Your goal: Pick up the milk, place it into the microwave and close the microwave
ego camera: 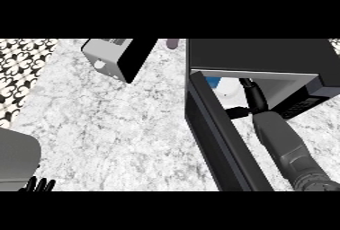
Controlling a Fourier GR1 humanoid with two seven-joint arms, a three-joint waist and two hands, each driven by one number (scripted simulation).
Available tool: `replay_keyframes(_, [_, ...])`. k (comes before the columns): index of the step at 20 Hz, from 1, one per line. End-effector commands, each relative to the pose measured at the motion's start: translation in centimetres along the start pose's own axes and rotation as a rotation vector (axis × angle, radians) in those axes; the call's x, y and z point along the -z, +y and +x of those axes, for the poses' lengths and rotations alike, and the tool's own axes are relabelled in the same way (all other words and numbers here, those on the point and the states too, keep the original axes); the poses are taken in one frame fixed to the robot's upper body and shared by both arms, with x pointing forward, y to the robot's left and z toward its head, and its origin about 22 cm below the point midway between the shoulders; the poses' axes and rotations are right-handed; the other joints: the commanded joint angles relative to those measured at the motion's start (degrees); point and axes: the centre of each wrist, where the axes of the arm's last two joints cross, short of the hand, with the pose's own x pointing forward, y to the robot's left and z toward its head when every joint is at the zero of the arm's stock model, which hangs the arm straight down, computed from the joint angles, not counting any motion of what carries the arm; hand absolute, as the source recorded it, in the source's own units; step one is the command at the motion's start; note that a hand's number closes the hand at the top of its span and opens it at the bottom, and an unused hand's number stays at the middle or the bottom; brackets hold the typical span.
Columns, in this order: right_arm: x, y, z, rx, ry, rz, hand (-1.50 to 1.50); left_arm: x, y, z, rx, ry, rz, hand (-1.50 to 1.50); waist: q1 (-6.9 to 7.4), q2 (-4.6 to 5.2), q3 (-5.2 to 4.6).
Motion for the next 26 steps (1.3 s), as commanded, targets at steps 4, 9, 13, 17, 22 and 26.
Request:
replay_keyframes(4, [-3.2, 0.7, -1.6, 0.264, -0.021, 0.13, -1.5, 1.4, -1.7, -0.4, -0.087, 0.02, -0.118, -1.5, -2.18, -0.61, -0.09])
replay_keyframes(9, [-6.1, -2.2, -2.8, 0.353, -0.033, 0.133, -1.5, 0.0, -3.6, -1.4, -0.107, 0.012, -0.167, -1.5, -2.38, -0.92, -0.12])
replay_keyframes(13, [-6.0, -3.2, -2.6, 0.372, -0.029, 0.146, -1.5, 0.8, -4.7, -1.0, -0.084, 0.032, -0.264, -1.5, -3.16, -1.25, -0.16])
replay_keyframes(17, [-9.2, -5.0, -3.3, 0.363, -0.014, 0.13, -1.5, 2.6, -6.4, -0.3, -0.05, 0.027, -0.311, 1.5, -3.71, -1.27, -0.15])
replay_keyframes(22, [-9.7, -8.1, -2.8, 0.448, -0.035, 0.079, -1.5, 4.7, -7.6, -1.9, -0.008, 0.048, -0.348, 1.5, -4.28, -1.18, -0.15])
replay_keyframes(26, [-11.7, -8.8, -2.7, 0.454, -0.046, 0.057, 1.5, 7.1, -9.3, -2.3, 0.027, 0.043, -0.374, 1.5, -4.92, -1.26, -0.16])
